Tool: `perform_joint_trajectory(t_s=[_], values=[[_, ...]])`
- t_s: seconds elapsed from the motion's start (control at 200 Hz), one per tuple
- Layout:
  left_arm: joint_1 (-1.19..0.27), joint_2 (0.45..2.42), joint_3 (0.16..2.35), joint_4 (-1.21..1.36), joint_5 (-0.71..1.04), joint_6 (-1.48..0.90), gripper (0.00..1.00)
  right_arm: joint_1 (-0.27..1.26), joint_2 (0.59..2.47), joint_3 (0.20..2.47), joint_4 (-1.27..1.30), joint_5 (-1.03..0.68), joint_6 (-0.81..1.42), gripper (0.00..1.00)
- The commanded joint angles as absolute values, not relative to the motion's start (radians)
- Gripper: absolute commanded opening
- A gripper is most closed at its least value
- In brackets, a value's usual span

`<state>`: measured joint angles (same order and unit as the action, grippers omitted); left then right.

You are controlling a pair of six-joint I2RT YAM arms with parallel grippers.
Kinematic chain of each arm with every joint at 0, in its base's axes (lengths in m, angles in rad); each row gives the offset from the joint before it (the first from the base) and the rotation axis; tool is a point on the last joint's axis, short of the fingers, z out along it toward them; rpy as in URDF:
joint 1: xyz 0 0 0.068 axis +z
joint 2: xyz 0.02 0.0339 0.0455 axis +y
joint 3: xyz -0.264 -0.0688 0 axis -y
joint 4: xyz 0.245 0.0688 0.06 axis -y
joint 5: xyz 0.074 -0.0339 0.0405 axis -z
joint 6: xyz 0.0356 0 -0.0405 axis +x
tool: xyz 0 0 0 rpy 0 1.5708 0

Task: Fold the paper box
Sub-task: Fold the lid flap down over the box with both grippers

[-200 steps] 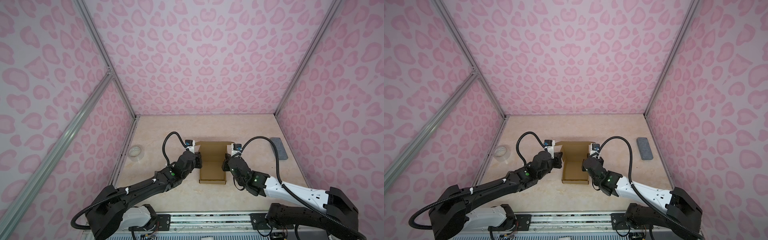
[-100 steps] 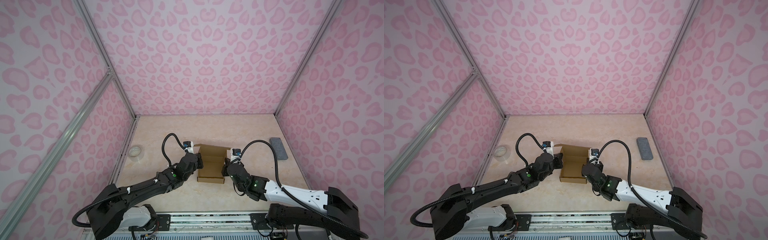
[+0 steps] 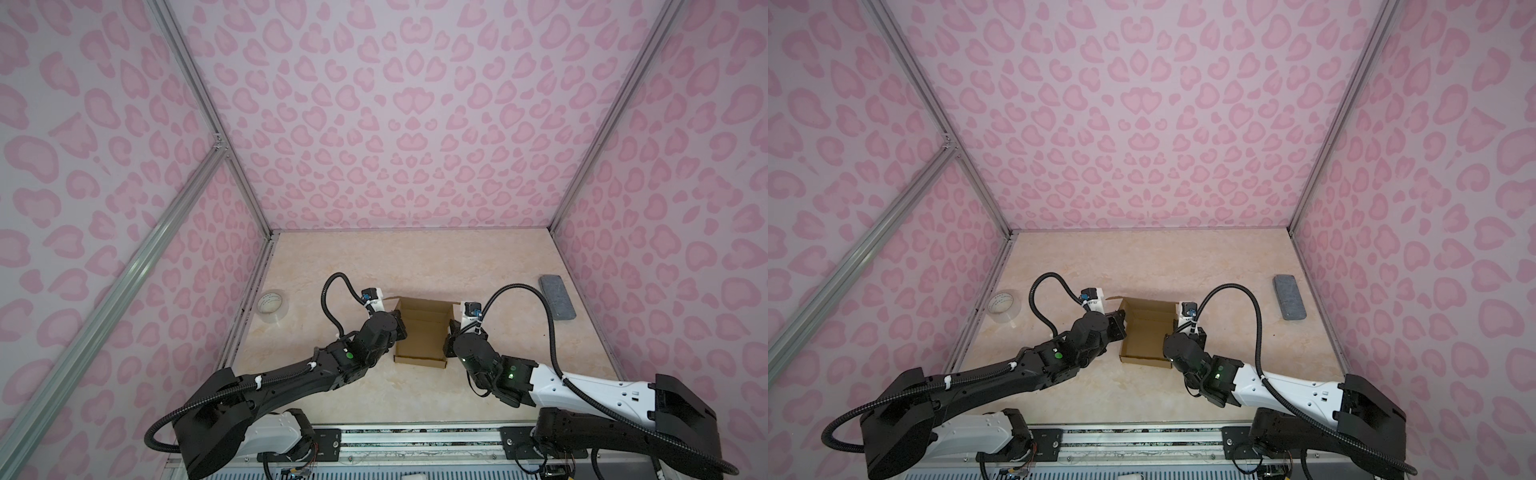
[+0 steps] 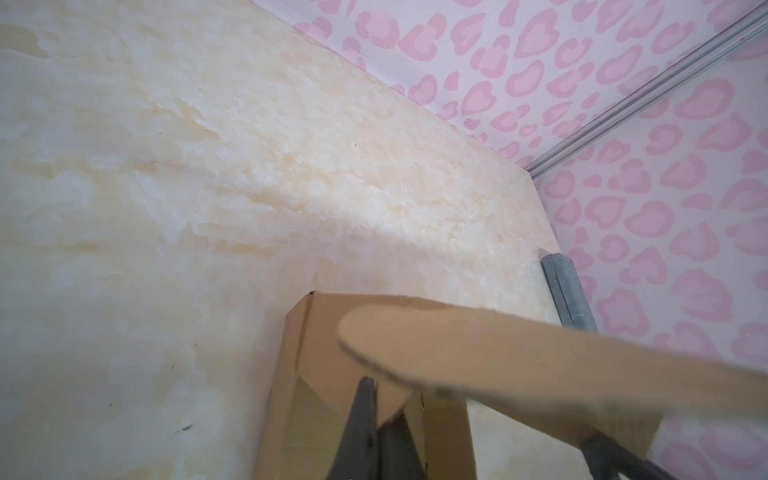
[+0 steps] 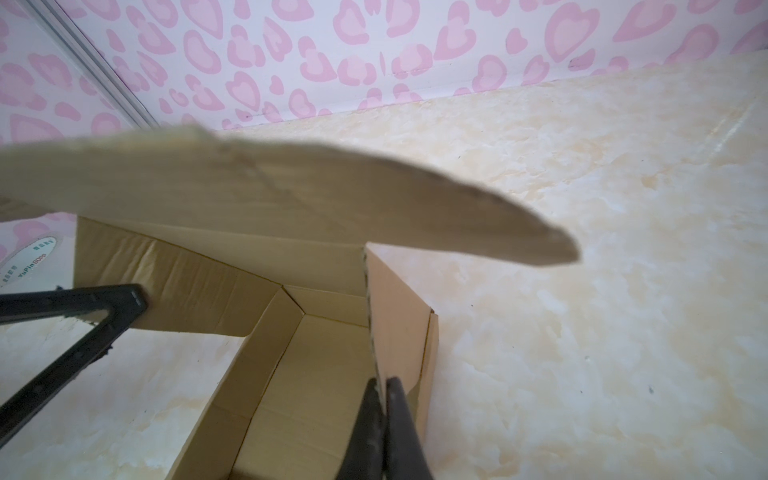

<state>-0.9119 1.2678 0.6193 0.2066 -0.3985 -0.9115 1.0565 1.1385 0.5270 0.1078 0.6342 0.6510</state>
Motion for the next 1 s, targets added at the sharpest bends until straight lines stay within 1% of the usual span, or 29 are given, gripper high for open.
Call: perform_joint_trajectory(t_s=[0.0,0.11,0.29,0.47,0.77,0.835,0.995], values=[[-0.916,1.288,0.614,0.074,-0.374,-0.989,0.04,1.063,1.147,0.518,0.110,0.642,0.657,0.00],[-0.917,1.305,0.658,0.037,-0.346,-1.011,0.04,1.066,1.153,0.519,0.115,0.643,0.654,0.00],[-0.920,1.277,0.681,0.022,-0.337,-1.035,0.04,1.068,1.160,0.515,0.124,0.640,0.655,0.00],[-0.922,1.282,0.655,0.029,-0.336,-1.029,0.04,1.068,1.163,0.507,0.136,0.637,0.646,0.00],[-0.934,1.345,0.637,0.045,-0.319,-1.028,0.04,1.068,1.165,0.474,0.164,0.638,0.642,0.00],[-0.936,1.353,0.641,0.045,-0.314,-1.026,0.07,1.068,1.170,0.469,0.166,0.638,0.646,0.00],[-0.940,1.312,0.637,0.025,-0.339,-1.005,0.26,1.068,1.171,0.452,0.176,0.651,0.649,0.00]])
